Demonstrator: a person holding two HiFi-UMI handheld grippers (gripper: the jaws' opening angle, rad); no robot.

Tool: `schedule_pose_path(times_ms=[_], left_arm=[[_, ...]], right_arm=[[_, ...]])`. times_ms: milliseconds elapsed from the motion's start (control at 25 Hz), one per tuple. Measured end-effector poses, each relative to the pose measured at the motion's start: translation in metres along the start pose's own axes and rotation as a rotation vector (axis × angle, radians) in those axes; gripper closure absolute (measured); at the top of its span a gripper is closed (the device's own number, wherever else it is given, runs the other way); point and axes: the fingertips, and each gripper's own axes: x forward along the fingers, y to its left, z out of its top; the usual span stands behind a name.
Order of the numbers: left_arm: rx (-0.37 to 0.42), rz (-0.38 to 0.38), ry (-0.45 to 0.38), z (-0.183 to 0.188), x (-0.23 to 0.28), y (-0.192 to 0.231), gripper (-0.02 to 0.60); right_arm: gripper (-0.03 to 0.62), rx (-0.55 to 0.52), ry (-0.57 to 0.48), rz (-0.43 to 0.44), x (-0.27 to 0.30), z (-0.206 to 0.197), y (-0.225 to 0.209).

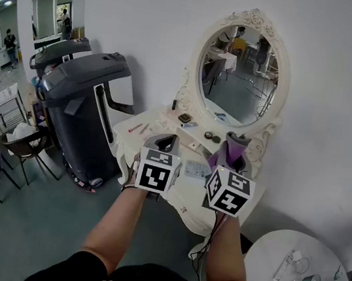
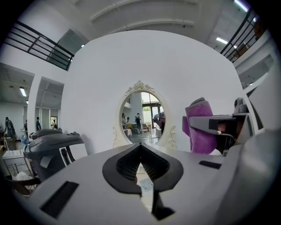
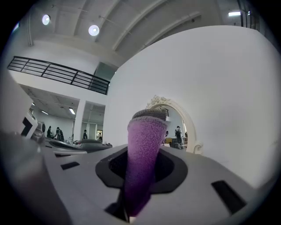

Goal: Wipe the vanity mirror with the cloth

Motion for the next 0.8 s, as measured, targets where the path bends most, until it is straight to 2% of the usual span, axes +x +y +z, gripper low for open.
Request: schedule_pose_path(times_ms=[440, 640, 800], left_arm=[[-0.019, 0.028, 0.012, -0.002, 0.014, -0.006, 0.581], [-0.075, 0.007, 0.021, -0.004, 0.030, -0.016, 0.581], [-0.058, 0.029, 0.029, -0.005, 0.044, -0.021, 0.581]], right_arm=[[0.499, -0.014, 0.010, 0.017, 0.008, -0.009, -0.017], [0.499, 0.038, 0.045, 0.085, 0.020, -0.019, -0.027], [0.499, 0.049, 0.061, 0.115, 0.031, -0.025, -0.037]])
